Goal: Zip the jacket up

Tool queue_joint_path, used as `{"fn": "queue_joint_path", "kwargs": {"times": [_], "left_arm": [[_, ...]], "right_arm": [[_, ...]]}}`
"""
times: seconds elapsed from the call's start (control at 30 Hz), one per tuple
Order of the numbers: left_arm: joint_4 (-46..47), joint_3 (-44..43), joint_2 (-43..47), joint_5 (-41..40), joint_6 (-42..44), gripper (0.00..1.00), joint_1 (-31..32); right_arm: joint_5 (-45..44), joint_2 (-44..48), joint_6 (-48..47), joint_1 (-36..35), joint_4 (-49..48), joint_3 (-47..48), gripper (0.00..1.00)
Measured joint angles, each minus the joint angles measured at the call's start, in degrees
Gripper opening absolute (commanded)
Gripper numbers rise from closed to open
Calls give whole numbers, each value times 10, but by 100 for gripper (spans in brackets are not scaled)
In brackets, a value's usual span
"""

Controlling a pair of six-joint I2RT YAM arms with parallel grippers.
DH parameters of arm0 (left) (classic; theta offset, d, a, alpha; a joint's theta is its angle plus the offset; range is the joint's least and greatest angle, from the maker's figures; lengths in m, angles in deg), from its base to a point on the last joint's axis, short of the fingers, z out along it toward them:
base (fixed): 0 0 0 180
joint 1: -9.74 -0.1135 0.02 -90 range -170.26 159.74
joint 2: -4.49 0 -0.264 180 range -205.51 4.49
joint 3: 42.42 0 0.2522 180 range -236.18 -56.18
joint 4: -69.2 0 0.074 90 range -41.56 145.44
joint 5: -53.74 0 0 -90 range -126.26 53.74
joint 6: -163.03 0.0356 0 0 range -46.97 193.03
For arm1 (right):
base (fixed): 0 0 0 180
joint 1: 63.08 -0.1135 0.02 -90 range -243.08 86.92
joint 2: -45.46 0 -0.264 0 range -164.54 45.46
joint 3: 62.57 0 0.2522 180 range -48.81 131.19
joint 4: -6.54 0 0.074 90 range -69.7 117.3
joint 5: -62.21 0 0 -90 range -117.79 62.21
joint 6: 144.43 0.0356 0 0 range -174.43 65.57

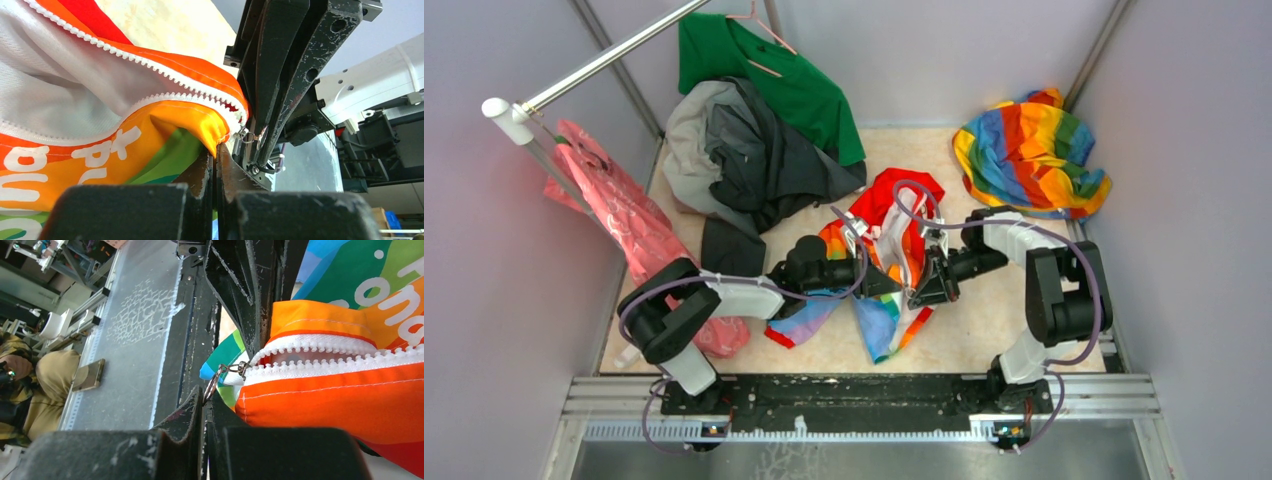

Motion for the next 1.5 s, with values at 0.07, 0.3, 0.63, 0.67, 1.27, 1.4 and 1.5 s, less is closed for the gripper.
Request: {"fn": "queue_joint_path", "kwargs": {"times": [0.07,0.3,0.63,0.67,1.27,1.4,1.5], "left_arm": [[-12,-2,5,-5,10,0,3],[-85,-31,19,-26,42,0,16],[-153,-45,35,-56,73,0,27],[-157,-48,35,-57,76,0,27],[-210,-54,35,-71,89,0,31],[-214,-54,35,-69,89,0,31],[-214,-54,35,-60,86,0,31]], "right_arm": [[1,0,5,0,0,0,0],[17,0,81,0,-30,0,0],[34,0,137,1,-56,0,0],[35,0,141,2,-58,0,0],[104,68,187,35,-107,-20,0],[106,68,212,35,-137,-27,0],[105,68,189,35,-128,-27,1]]}}
